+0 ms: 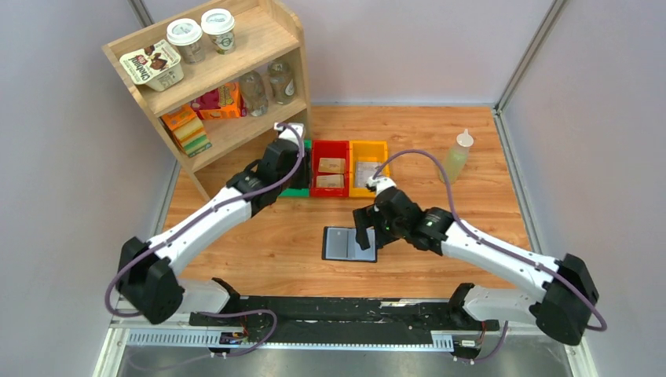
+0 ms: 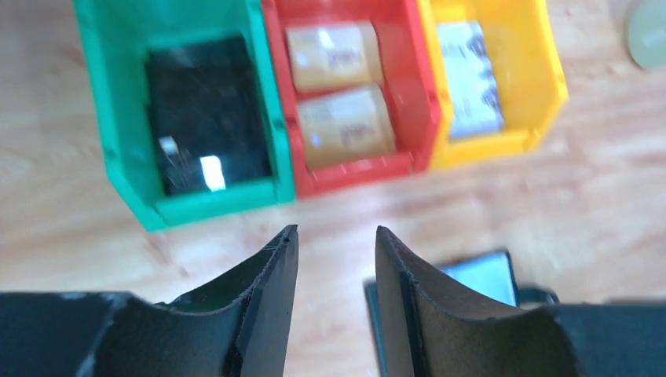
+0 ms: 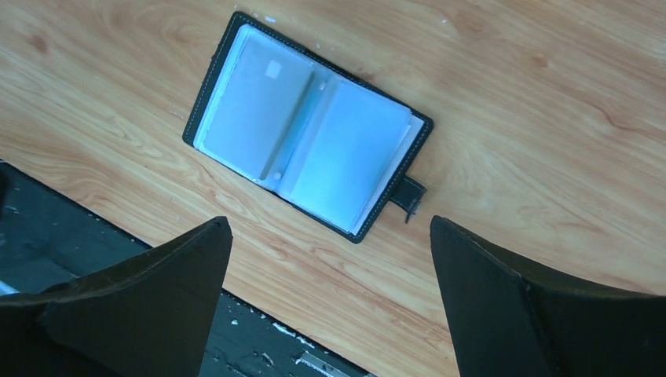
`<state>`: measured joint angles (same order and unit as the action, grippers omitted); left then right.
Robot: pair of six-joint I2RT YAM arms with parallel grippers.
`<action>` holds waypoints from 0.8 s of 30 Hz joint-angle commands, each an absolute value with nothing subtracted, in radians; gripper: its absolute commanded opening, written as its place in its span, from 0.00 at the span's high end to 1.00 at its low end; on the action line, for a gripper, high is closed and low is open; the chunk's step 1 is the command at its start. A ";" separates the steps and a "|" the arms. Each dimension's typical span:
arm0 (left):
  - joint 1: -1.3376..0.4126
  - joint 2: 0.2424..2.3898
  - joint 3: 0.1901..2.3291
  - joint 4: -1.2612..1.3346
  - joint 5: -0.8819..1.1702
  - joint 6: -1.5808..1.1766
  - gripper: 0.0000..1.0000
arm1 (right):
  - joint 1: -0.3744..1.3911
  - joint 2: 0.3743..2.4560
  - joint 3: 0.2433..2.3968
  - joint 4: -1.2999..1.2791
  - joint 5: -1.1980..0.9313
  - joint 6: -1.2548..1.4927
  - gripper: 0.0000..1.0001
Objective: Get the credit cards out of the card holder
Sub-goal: Place the credit card in the storage box, then remove the credit card from the card holder.
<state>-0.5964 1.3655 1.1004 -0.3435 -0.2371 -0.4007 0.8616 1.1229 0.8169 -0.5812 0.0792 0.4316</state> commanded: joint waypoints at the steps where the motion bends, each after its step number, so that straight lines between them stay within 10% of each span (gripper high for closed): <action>1: -0.630 1.200 0.933 -0.483 -0.135 -0.590 0.50 | 0.977 1.238 0.907 -0.569 0.262 0.422 0.00; 24: -0.637 1.038 0.652 -0.414 0.043 -0.631 0.44 | 1.095 1.729 1.097 -0.505 0.316 0.675 0.01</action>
